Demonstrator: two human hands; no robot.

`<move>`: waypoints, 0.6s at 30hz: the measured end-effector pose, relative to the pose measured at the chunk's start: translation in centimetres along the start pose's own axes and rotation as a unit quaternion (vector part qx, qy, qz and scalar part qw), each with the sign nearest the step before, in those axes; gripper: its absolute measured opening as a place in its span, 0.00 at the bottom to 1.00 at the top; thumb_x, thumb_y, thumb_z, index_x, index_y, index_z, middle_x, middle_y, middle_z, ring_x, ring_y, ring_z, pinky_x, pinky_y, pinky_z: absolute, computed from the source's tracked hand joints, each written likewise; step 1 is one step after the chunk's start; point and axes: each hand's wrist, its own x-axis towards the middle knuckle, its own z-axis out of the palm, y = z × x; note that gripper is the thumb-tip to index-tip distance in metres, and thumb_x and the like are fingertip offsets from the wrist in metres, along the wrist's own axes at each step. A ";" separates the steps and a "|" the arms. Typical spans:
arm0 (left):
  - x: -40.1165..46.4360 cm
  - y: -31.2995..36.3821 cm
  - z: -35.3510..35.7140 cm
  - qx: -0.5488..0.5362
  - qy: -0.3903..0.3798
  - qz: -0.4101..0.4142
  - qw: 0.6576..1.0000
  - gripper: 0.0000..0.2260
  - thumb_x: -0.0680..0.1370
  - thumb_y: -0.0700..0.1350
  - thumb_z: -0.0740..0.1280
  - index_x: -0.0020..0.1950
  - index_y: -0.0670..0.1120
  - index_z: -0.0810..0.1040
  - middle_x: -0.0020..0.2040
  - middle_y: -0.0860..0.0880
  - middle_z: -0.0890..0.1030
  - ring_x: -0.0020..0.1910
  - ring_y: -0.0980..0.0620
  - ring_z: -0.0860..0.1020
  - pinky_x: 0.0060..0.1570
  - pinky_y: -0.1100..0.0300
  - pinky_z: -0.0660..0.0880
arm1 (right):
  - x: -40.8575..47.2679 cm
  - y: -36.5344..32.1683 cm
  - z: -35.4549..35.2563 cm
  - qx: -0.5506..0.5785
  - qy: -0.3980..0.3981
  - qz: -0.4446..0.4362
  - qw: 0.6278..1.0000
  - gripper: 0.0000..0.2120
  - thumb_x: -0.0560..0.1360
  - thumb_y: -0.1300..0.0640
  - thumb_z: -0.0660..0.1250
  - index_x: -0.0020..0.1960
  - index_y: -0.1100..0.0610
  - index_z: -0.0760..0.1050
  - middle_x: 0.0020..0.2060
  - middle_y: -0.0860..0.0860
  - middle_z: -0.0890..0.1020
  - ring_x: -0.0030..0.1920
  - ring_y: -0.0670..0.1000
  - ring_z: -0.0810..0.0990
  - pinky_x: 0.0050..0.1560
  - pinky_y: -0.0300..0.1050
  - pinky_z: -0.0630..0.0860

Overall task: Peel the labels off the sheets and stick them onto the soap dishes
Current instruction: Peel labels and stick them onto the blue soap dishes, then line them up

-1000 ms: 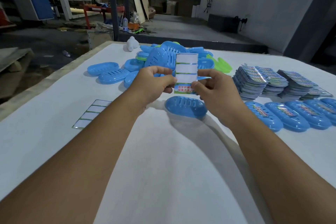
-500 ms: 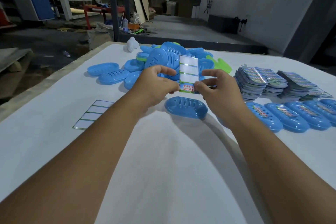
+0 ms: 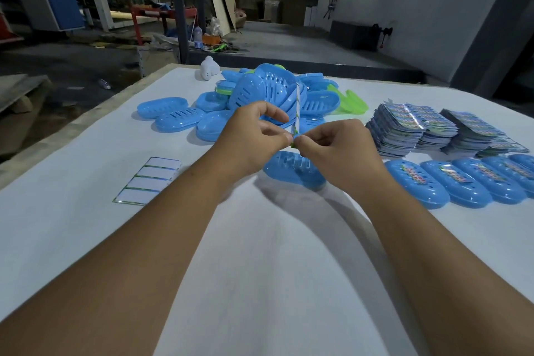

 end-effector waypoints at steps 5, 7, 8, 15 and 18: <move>0.1 -0.2 0.4 0.026 0.002 0.031 0.999 0.09 0.74 0.42 0.74 0.47 0.54 0.76 0.37 0.56 0.86 0.40 0.61 0.84 0.46 0.60 0.77 | -0.3 -0.4 0.0 -0.022 0.001 -0.002 1.000 0.12 0.71 0.49 0.72 0.33 0.55 0.83 0.27 0.50 0.82 0.25 0.43 0.70 0.28 0.43 0.69; 0.0 -0.2 0.6 0.034 0.006 0.032 0.999 0.09 0.74 0.42 0.73 0.47 0.54 0.76 0.36 0.57 0.85 0.40 0.61 0.83 0.44 0.61 0.77 | -0.4 -0.6 0.1 -0.030 -0.003 -0.001 1.000 0.13 0.70 0.49 0.70 0.35 0.58 0.84 0.30 0.56 0.83 0.29 0.47 0.74 0.34 0.52 0.78; 0.0 -0.2 0.7 0.036 0.007 0.031 0.999 0.09 0.74 0.42 0.73 0.47 0.54 0.76 0.36 0.57 0.85 0.39 0.61 0.83 0.42 0.62 0.76 | -0.4 -0.7 0.1 -0.034 -0.005 -0.002 0.999 0.14 0.70 0.49 0.69 0.36 0.59 0.83 0.31 0.58 0.83 0.30 0.49 0.74 0.36 0.54 0.79; -0.1 0.0 1.1 0.064 0.032 0.032 0.997 0.10 0.73 0.41 0.73 0.45 0.55 0.75 0.36 0.56 0.85 0.37 0.61 0.82 0.40 0.63 0.78 | -0.4 -0.8 0.1 -0.032 0.007 0.000 0.999 0.14 0.69 0.51 0.69 0.37 0.62 0.83 0.33 0.60 0.83 0.34 0.61 0.80 0.40 0.56 0.81; -0.1 0.0 1.3 0.082 0.045 0.031 0.995 0.10 0.72 0.42 0.73 0.44 0.55 0.75 0.37 0.54 0.85 0.38 0.60 0.82 0.43 0.61 0.79 | -0.3 -0.8 0.0 -0.034 0.008 0.006 0.999 0.13 0.69 0.52 0.69 0.36 0.62 0.83 0.32 0.60 0.83 0.35 0.61 0.81 0.40 0.56 0.81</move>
